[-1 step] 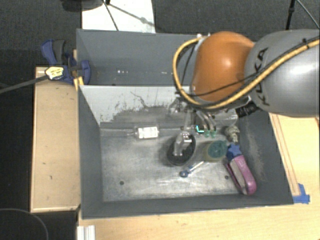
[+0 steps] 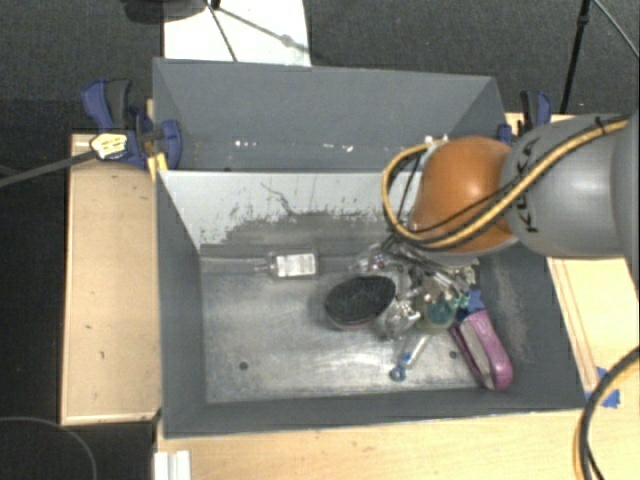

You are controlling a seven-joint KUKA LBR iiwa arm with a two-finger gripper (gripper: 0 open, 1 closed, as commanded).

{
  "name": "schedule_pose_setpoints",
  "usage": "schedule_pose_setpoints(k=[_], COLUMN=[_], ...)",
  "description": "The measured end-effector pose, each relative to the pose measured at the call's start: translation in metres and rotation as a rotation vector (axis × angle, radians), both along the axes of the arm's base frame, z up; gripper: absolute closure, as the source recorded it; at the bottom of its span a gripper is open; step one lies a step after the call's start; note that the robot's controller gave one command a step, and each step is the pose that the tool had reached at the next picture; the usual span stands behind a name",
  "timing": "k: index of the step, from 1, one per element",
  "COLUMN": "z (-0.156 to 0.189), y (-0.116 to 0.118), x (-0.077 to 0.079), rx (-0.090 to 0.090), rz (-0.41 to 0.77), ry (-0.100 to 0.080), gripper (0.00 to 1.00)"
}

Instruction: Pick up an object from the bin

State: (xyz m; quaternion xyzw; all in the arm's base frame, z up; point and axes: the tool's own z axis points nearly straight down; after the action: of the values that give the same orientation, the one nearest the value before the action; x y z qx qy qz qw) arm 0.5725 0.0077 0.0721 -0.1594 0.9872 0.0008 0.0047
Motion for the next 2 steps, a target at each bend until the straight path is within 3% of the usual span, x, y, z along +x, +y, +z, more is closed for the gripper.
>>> schedule_pose_setpoints(k=[1,2], z=[0.029,0.041], y=[0.037,0.009], x=[0.013,0.016], rx=[-0.004,-0.005], rz=[0.393,0.387], ry=[0.002,0.001], gripper=[0.00,0.00])
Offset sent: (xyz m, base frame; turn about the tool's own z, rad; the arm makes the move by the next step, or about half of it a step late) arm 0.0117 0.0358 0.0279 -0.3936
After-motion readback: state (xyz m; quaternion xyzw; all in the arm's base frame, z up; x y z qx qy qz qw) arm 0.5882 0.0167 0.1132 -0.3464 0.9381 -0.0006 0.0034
